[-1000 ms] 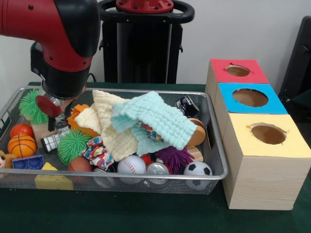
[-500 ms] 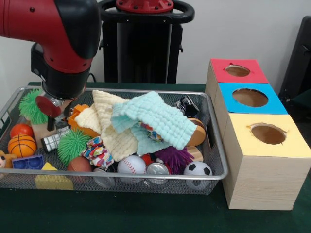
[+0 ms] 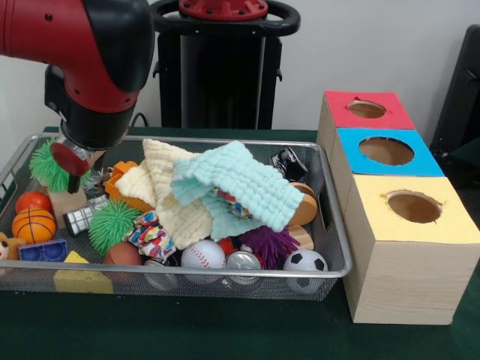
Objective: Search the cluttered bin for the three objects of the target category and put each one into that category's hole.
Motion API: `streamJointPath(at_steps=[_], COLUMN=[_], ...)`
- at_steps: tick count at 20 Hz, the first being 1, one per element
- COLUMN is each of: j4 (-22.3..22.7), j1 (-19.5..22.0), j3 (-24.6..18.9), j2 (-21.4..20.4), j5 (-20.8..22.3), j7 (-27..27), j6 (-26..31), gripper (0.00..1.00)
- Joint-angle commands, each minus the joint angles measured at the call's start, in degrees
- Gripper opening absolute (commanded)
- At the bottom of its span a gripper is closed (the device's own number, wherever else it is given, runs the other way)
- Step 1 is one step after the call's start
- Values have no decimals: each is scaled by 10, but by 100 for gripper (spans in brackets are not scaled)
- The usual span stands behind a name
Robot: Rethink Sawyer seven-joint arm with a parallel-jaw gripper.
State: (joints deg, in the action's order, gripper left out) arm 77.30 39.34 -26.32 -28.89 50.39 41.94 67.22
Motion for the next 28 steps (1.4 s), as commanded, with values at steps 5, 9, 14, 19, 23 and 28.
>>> streamJointPath(at_steps=[5,9,14,19,23,28], j4=[8,17,2,-18,-32,-50], j1=[7,12,14,3,0,-8], j3=[8,-1,0,13,19,27], j2=[45,45,75,86,99,105], j5=[15,7,17,39,47,52], j7=[-136,-140,-129,-129,-136,-128], j6=[50,37,15,25,34,39], gripper=[100,100,100,100,100,100])
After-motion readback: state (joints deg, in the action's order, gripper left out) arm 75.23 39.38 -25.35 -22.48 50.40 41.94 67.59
